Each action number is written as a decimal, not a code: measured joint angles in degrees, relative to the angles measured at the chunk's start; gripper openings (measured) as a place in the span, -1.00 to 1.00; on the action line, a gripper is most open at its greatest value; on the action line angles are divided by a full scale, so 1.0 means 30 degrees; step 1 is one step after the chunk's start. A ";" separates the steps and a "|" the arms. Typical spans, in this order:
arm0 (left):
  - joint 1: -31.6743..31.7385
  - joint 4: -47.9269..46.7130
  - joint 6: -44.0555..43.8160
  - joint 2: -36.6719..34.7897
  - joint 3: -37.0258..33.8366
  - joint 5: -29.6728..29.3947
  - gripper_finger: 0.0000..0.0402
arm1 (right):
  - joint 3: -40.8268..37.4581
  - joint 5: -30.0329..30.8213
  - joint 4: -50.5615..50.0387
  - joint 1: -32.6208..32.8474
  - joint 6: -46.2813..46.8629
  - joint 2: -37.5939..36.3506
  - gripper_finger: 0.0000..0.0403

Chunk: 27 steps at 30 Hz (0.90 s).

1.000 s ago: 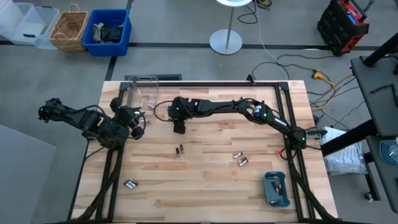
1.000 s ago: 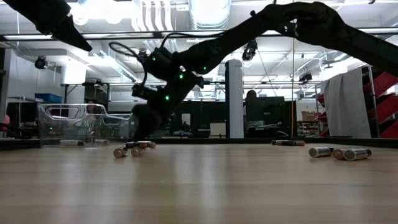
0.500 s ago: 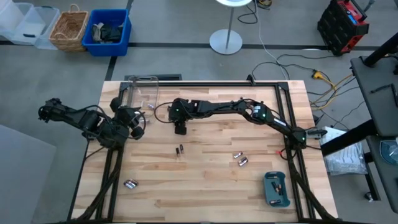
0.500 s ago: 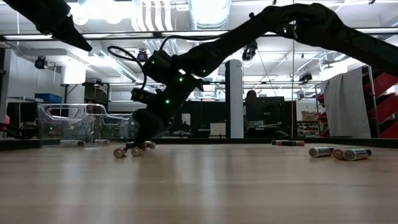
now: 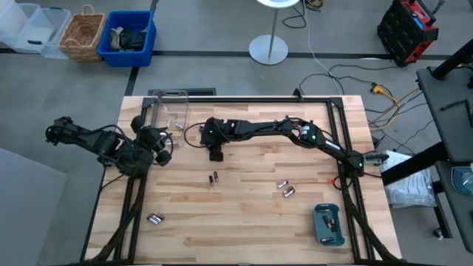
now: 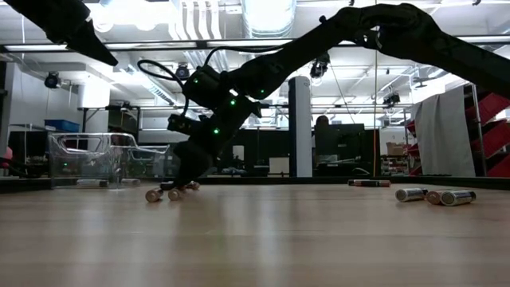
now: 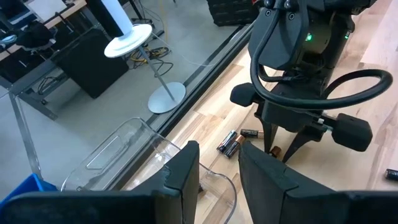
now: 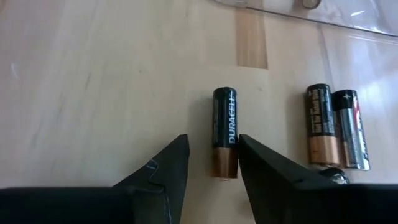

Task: Sort batteries
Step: Put the copper and black battery into the blue bin

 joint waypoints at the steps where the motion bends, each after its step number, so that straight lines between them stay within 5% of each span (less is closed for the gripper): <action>1: 0.0000 0.0000 0.0000 0.0000 0.0000 0.0000 -0.53 | -0.0002 -0.0085 -0.0012 0.0000 -0.0002 0.0000 -0.42; 13: 0.0000 0.0001 0.0000 0.0000 0.0000 0.0000 -0.53 | -0.0071 -0.0206 -0.0034 0.0015 -0.0002 -0.0013 -0.78; 27: 0.0007 0.0011 0.0000 0.0007 0.0000 0.0000 -0.53 | 0.0596 -0.0176 -0.1705 0.0544 0.0241 -0.1082 -0.79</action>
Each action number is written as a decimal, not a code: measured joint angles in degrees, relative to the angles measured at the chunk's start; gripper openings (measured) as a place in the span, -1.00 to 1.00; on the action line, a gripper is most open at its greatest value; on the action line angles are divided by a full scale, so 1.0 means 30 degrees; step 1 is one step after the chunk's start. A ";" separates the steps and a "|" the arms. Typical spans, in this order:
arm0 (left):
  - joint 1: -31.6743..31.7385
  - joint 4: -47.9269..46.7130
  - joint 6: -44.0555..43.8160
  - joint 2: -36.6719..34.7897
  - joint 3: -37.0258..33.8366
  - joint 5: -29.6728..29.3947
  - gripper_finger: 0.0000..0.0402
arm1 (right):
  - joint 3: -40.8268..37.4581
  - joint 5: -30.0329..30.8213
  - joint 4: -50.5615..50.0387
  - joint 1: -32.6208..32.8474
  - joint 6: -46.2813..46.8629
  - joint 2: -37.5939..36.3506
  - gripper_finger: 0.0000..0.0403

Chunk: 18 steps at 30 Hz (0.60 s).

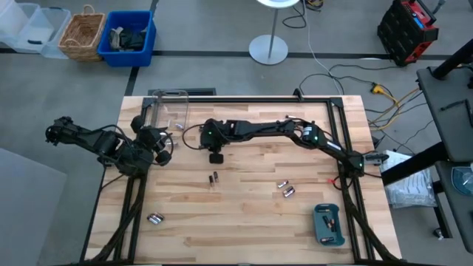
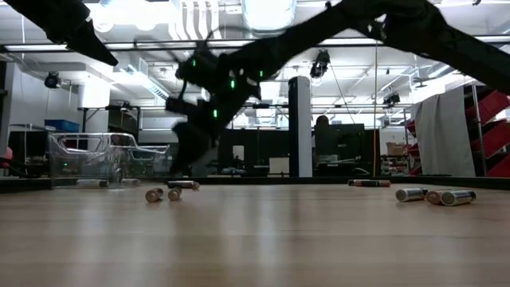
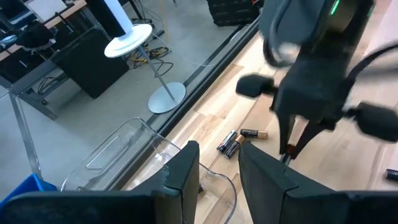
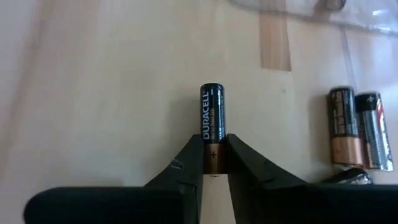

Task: Sort batteries
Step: Put the copper and black battery into the blue bin

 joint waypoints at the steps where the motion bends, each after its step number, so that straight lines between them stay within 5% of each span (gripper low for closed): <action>1: 0.0000 0.0006 0.0000 0.0000 -0.0002 0.0000 -0.53 | 0.0149 -0.0058 -0.0409 0.0078 0.0010 -0.0329 -0.80; 18: 0.0000 0.0916 0.0211 0.0015 0.0044 0.0007 -0.53 | 0.0084 -0.4341 -1.7318 0.3867 0.3472 -0.7383 -0.81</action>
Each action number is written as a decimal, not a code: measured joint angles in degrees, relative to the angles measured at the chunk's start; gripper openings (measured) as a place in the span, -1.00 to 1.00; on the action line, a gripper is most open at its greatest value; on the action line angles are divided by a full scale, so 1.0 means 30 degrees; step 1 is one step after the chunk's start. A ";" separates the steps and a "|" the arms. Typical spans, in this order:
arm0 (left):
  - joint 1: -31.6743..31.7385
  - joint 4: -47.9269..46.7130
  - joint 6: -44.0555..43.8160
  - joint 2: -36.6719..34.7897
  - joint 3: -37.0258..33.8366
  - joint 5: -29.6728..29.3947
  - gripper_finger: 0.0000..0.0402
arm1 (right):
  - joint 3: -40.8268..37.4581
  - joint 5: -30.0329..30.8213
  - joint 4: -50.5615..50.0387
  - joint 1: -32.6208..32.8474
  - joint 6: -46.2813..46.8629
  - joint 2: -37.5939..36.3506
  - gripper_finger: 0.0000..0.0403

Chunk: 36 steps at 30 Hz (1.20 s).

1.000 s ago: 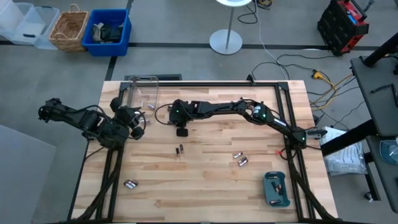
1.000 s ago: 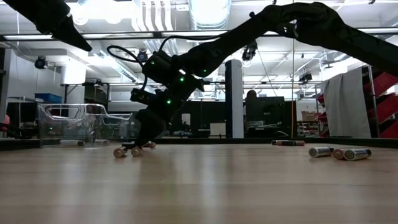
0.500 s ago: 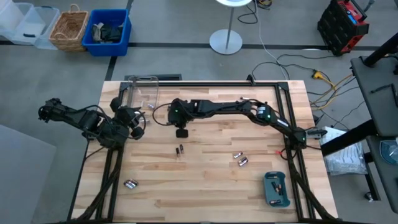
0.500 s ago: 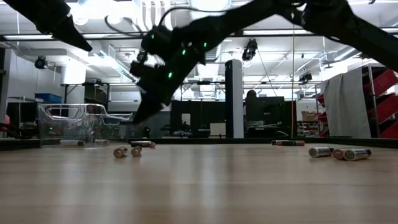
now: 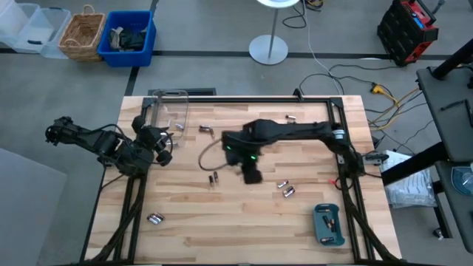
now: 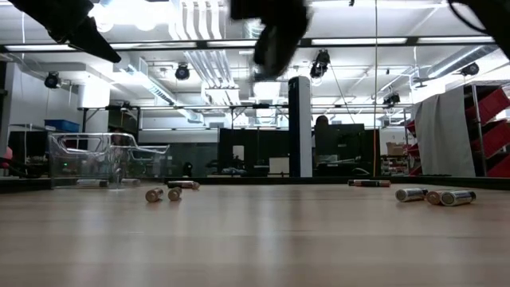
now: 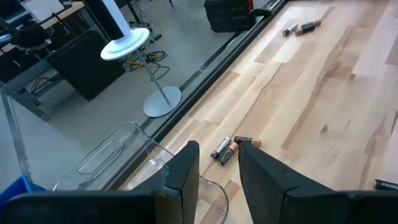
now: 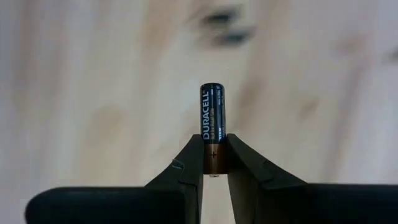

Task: Sort batteries
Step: Put the copper and black battery into the blue bin

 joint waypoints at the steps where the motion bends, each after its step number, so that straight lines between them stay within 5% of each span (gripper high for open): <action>1: 0.0000 0.0021 0.0000 0.0000 0.0000 0.0000 -0.53 | -0.0099 -0.0006 -0.0625 0.0432 0.0738 -0.0506 -0.81; 6: 0.0000 0.0184 0.0015 0.0000 0.0015 -0.0007 -0.53 | -0.1905 0.0178 -0.2149 0.3116 0.3610 -0.3012 -0.81; 12: 0.0000 0.1390 0.1088 0.0015 0.0022 -0.0029 -0.53 | -0.5679 0.3199 -0.1723 0.7207 0.6716 -0.6238 -0.82; 19: 0.0000 0.3442 0.2846 0.0000 0.0029 -0.0050 -0.53 | -1.0317 0.5025 -0.0731 1.1130 1.5739 -0.9907 -0.82; 30: 0.0000 0.3678 0.3165 -0.0020 0.0029 -0.0553 -0.53 | -1.5853 0.4076 -0.0280 1.5494 2.7627 -1.3756 -0.82; 36: 0.0001 0.3885 0.3685 -0.0022 0.0029 -0.1246 -0.53 | -1.8035 0.0965 0.1621 1.6077 3.1394 -1.4426 -0.82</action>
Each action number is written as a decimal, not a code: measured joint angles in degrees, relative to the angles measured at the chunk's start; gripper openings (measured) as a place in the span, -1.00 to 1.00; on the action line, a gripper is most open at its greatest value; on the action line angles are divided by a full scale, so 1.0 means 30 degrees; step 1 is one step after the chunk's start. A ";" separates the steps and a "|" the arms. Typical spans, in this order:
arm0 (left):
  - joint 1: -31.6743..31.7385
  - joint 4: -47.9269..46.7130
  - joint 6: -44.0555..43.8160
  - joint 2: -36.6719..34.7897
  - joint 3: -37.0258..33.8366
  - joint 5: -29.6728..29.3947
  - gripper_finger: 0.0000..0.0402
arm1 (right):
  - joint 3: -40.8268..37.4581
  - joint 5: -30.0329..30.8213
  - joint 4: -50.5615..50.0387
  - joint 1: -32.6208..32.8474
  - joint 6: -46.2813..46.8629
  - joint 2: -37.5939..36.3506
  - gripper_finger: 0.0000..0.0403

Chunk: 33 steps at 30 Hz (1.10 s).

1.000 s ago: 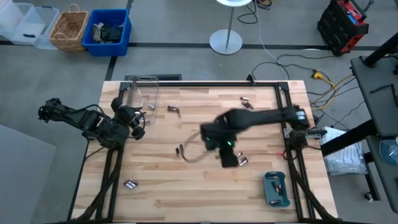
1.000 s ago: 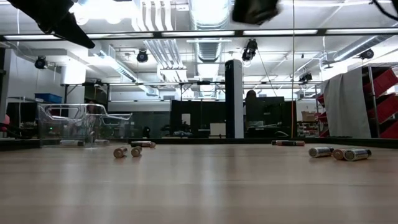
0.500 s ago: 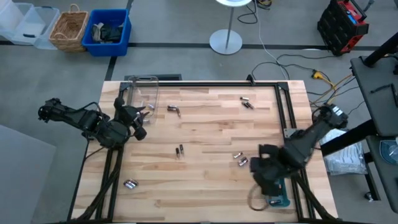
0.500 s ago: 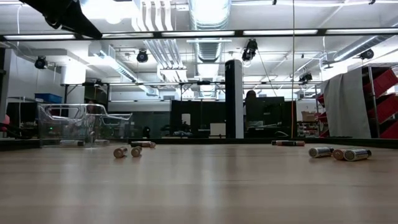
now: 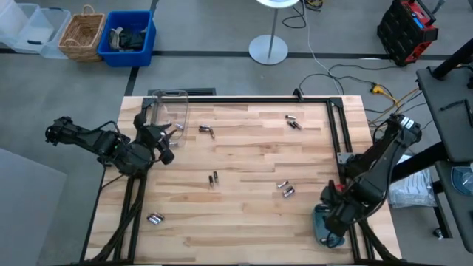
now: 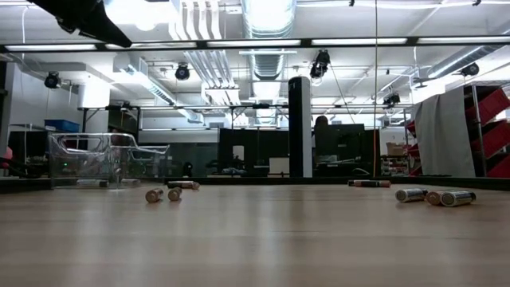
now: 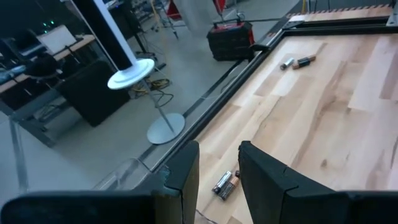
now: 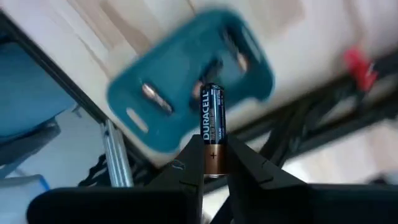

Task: Sort batteries
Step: Put the copper and black battery into the blue bin

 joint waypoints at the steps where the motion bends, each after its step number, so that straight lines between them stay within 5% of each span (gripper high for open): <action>1: -0.0001 0.0056 0.0158 0.0005 0.0000 -0.0113 -0.53 | -0.0322 -0.0351 0.0532 0.0000 0.0091 0.0011 -0.82; 7: -0.0001 0.0306 0.0818 0.0001 0.0000 -0.0749 -0.53 | -0.2467 -0.0514 0.3991 -0.0056 -0.1425 0.0585 -0.82; 23: -0.0001 0.0565 0.1189 0.0000 0.0000 -0.0787 -0.53 | -0.4378 -0.0611 0.4083 -0.0063 -0.0280 0.1450 -0.79; 33: 0.0001 0.0560 0.0793 0.0041 0.0000 -0.0772 -0.53 | -0.4364 -0.0647 0.4170 -0.0442 -0.0360 0.1450 -0.56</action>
